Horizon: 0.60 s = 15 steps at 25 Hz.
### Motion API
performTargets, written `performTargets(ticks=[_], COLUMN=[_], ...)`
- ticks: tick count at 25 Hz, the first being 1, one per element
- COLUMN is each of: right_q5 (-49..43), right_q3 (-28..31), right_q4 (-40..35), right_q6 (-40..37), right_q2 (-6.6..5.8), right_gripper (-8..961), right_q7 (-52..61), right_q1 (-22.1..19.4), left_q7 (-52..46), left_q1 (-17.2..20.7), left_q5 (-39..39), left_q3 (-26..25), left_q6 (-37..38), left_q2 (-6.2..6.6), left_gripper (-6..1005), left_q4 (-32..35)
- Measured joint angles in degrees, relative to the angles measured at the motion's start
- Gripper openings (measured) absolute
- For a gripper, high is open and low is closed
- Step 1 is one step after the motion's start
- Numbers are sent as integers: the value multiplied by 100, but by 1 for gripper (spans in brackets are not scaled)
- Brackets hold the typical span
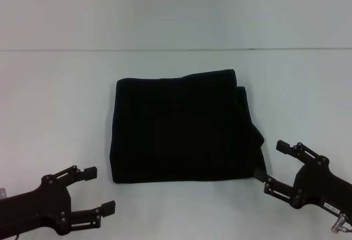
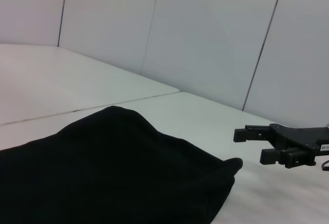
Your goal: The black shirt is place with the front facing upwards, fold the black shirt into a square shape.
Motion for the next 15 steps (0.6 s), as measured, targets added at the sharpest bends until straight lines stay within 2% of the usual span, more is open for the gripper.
performTargets(ticks=[15], right_q5=[-15], right_q3=[-5], right_q4=[0], right_q6=[-42], right_q2=[0], right_gripper=[869], right_q7=[-2], right_q1=[23], left_q7=[-7], left_q1=[-21], left_q5=[3], left_q3=[-4], left_q6=[1], left_q2=[8], left_gripper=[941], left_q4=[-24])
